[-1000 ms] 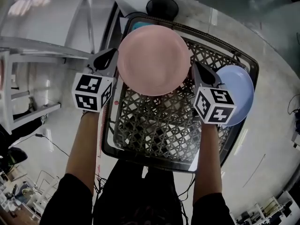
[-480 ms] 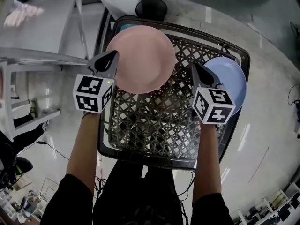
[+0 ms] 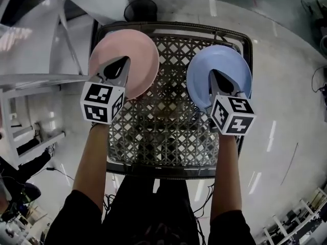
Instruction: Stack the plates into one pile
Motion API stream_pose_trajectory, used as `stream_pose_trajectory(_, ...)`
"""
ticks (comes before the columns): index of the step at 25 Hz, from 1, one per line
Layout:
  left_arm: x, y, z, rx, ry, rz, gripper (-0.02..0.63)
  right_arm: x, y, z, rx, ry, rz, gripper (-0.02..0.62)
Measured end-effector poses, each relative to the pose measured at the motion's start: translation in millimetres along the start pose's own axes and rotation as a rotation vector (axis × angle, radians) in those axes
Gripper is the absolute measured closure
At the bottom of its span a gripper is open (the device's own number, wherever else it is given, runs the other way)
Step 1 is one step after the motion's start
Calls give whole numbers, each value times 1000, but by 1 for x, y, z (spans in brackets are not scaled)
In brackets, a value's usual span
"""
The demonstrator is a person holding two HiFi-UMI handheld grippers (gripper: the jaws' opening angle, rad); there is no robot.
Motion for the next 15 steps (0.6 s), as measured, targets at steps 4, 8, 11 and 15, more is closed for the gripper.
stream_pose_trajectory(4,14,-26,14,37,-10,-57,612,-19,-19,-9,36,-10,-44,584)
stream_pose_trajectory(8,17,-37,16,66,-17,-108,612,-31,-19,-19,56,-19,-84,584)
stream_pose_trajectory(11,26,-50,18,86,-12,-142,612,-38,-28,-27,78,-19,-114,584)
stream_pose_trajectory(15,36,-66,17,118,8,-182,612,-48,-38,-38,105,-15,-148,584)
Point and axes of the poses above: the fingertips, and each gripper's own axes: x forward along the fingers, y to its left, z out of its top, the point moved 5 cm from there along -x, backward along the fingers, and after that the axes turned 3 degrees about y, right-handed, at the moved point
